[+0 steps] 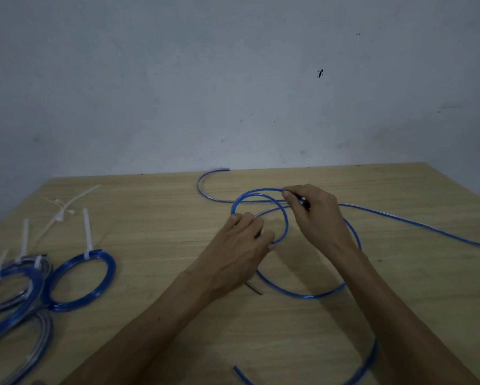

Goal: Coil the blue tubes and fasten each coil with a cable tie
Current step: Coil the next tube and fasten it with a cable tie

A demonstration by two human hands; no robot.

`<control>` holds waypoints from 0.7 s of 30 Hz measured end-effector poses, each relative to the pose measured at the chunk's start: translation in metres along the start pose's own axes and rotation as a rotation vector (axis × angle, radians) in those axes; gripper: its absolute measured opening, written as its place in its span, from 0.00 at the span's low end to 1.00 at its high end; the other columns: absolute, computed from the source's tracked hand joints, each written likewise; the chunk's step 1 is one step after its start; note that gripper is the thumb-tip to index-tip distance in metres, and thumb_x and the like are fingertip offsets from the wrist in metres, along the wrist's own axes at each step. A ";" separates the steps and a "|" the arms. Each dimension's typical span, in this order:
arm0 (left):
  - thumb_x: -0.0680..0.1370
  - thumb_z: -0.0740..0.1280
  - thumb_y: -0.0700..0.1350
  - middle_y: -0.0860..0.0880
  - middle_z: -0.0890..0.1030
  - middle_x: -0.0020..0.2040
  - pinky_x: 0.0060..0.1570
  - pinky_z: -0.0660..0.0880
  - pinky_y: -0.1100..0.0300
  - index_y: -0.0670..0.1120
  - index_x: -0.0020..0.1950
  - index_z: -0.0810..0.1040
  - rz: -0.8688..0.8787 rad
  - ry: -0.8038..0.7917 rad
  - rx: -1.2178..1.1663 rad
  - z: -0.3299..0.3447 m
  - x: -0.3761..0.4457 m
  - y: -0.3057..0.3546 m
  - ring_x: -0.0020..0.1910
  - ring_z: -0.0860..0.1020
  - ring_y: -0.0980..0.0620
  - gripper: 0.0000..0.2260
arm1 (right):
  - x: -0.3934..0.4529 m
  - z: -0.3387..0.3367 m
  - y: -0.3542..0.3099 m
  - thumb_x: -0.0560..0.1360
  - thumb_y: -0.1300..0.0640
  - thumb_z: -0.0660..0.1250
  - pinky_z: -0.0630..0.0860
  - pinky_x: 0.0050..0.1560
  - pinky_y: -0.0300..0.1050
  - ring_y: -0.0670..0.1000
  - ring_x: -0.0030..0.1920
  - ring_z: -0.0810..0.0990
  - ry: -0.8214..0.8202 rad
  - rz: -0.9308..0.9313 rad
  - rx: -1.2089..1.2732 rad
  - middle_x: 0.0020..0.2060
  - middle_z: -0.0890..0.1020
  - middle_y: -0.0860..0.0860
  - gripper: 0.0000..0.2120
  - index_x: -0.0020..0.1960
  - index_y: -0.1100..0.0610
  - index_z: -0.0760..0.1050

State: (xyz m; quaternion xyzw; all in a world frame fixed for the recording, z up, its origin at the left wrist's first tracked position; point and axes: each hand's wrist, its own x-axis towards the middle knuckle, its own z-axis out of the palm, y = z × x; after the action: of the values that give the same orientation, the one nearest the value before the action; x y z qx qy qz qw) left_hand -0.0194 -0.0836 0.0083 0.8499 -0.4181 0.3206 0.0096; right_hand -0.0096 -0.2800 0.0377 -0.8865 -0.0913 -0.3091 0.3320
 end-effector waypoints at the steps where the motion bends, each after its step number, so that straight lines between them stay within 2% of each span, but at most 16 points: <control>1: 0.82 0.59 0.50 0.49 0.73 0.44 0.51 0.64 0.54 0.48 0.49 0.71 -0.027 0.007 0.018 0.001 0.000 -0.002 0.45 0.69 0.49 0.07 | -0.001 0.000 -0.003 0.82 0.56 0.66 0.70 0.45 0.31 0.45 0.44 0.79 -0.009 -0.002 0.011 0.46 0.85 0.50 0.10 0.57 0.57 0.84; 3: 0.82 0.57 0.49 0.48 0.73 0.43 0.49 0.63 0.54 0.47 0.48 0.71 -0.118 0.025 0.025 0.004 0.001 -0.006 0.44 0.69 0.48 0.08 | -0.002 0.000 -0.008 0.82 0.56 0.65 0.68 0.45 0.25 0.40 0.43 0.78 -0.034 0.034 0.052 0.47 0.84 0.47 0.10 0.58 0.56 0.83; 6: 0.82 0.55 0.49 0.49 0.73 0.43 0.48 0.63 0.53 0.47 0.47 0.72 -0.307 0.064 -0.029 0.002 0.004 -0.016 0.45 0.70 0.47 0.10 | -0.006 -0.005 -0.014 0.84 0.55 0.61 0.69 0.43 0.26 0.36 0.42 0.77 -0.100 0.150 0.177 0.44 0.82 0.43 0.12 0.60 0.54 0.81; 10: 0.84 0.51 0.48 0.51 0.72 0.43 0.49 0.61 0.53 0.47 0.48 0.73 -0.476 0.116 -0.261 -0.006 0.002 -0.023 0.44 0.68 0.50 0.13 | -0.010 -0.006 -0.029 0.84 0.58 0.60 0.68 0.36 0.39 0.43 0.32 0.71 -0.181 0.317 0.577 0.40 0.82 0.44 0.12 0.61 0.51 0.81; 13: 0.84 0.50 0.49 0.55 0.73 0.44 0.50 0.58 0.57 0.50 0.49 0.72 -0.570 0.112 -0.439 -0.007 0.001 -0.021 0.45 0.67 0.52 0.12 | -0.011 -0.001 -0.048 0.83 0.62 0.61 0.66 0.31 0.39 0.46 0.32 0.68 -0.195 0.379 0.768 0.40 0.82 0.45 0.12 0.60 0.52 0.81; 17: 0.85 0.49 0.51 0.57 0.76 0.47 0.54 0.58 0.59 0.53 0.51 0.73 -0.682 0.083 -0.639 -0.014 0.006 -0.019 0.50 0.69 0.56 0.14 | -0.013 0.006 -0.068 0.82 0.63 0.64 0.70 0.31 0.38 0.45 0.32 0.72 -0.206 0.385 0.823 0.40 0.84 0.47 0.12 0.62 0.56 0.80; 19: 0.87 0.50 0.49 0.56 0.74 0.46 0.55 0.59 0.65 0.53 0.49 0.71 -0.736 0.035 -0.767 -0.024 0.009 -0.016 0.51 0.68 0.61 0.12 | -0.014 0.010 -0.076 0.81 0.63 0.65 0.72 0.32 0.39 0.45 0.33 0.73 -0.193 0.376 0.814 0.41 0.85 0.50 0.12 0.63 0.56 0.79; 21: 0.87 0.51 0.49 0.54 0.75 0.47 0.55 0.58 0.71 0.52 0.48 0.70 -0.809 0.021 -0.890 -0.033 0.013 -0.014 0.53 0.69 0.61 0.11 | -0.015 0.014 -0.083 0.80 0.63 0.67 0.75 0.33 0.40 0.46 0.34 0.76 -0.168 0.373 0.824 0.44 0.84 0.55 0.13 0.64 0.56 0.80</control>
State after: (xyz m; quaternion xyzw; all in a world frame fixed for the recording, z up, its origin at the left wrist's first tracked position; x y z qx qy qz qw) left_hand -0.0211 -0.0739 0.0451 0.8525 -0.1553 0.0941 0.4901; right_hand -0.0452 -0.2072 0.0650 -0.7041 -0.0722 -0.1090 0.6980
